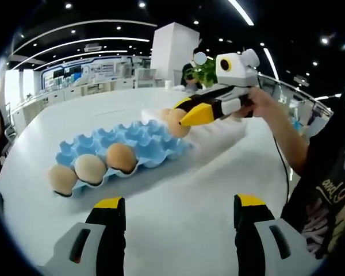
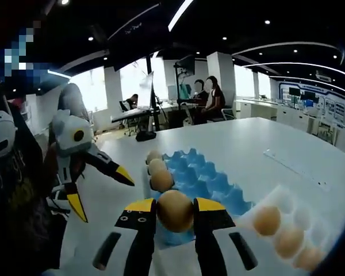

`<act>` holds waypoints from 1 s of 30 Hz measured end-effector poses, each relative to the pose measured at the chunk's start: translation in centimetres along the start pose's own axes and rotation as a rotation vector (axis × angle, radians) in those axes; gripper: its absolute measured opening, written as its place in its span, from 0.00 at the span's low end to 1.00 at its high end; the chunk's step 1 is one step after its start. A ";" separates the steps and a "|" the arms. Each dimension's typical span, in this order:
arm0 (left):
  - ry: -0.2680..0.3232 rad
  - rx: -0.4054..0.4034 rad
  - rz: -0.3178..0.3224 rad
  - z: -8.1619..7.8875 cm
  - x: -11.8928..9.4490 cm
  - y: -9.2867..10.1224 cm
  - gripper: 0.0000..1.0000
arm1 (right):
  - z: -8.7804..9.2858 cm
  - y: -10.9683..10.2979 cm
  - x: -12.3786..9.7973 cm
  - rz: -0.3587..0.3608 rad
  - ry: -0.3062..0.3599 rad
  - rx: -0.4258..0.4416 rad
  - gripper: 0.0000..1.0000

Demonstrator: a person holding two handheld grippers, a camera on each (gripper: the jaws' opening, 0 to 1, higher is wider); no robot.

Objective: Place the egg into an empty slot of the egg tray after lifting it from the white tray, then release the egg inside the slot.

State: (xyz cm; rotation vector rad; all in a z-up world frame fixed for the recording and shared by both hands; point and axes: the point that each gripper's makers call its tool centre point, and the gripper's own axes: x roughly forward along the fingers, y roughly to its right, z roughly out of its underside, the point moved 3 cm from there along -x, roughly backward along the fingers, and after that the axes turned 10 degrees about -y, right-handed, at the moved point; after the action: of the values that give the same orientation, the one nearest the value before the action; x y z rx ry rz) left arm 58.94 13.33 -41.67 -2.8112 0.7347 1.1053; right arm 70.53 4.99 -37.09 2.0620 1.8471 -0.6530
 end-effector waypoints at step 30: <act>0.006 -0.026 -0.020 0.8 -0.8 -0.9 0.78 | -2.0 0.2 3.5 -0.079 -0.002 -0.035 0.26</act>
State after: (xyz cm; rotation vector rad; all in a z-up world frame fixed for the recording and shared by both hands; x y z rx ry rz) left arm 58.32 14.60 -41.86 -2.8381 0.6962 1.1117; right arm 71.22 8.99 -37.17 1.9737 1.9336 -0.6375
